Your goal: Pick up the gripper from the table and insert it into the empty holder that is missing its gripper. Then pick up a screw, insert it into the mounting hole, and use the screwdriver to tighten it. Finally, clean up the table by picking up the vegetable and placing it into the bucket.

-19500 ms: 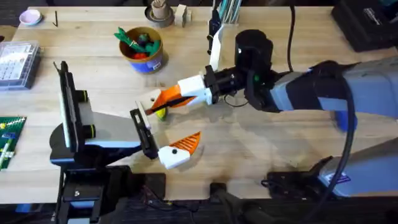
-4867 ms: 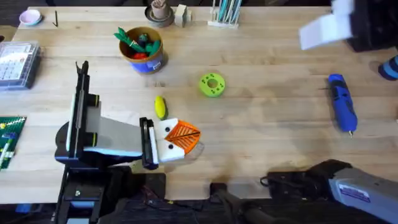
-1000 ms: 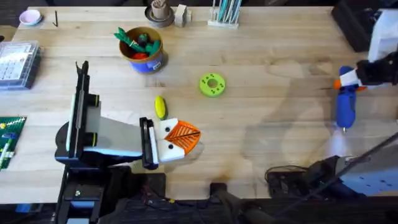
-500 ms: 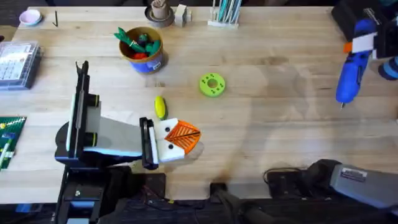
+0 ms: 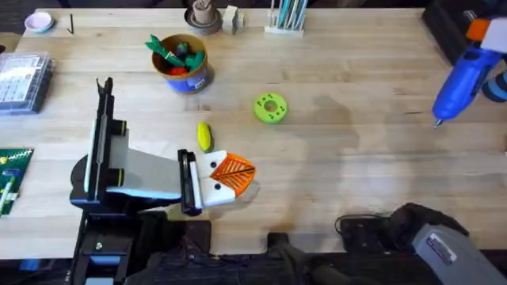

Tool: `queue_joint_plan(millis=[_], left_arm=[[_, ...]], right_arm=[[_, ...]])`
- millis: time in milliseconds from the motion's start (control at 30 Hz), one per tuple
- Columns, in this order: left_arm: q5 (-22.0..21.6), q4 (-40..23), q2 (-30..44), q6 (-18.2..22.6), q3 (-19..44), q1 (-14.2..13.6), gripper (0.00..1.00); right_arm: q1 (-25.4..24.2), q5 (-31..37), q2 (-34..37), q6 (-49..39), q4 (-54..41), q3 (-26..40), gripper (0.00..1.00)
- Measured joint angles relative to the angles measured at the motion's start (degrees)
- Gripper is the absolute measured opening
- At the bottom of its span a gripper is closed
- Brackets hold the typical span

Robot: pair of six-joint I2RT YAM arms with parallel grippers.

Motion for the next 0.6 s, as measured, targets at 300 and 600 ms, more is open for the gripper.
queue_joint_plan(millis=[300,600], left_arm=[[0.00,0.02,-0.02,0.00,0.00,0.00,0.004],[0.00,0.01,0.00,0.00,0.00,0.00,0.004]], right_arm=[[0.00,-7.42,-15.22,9.40,15.15,-16.77,0.022],[3.06,-16.15,-19.29,19.71,27.46,-26.31,0.022]])
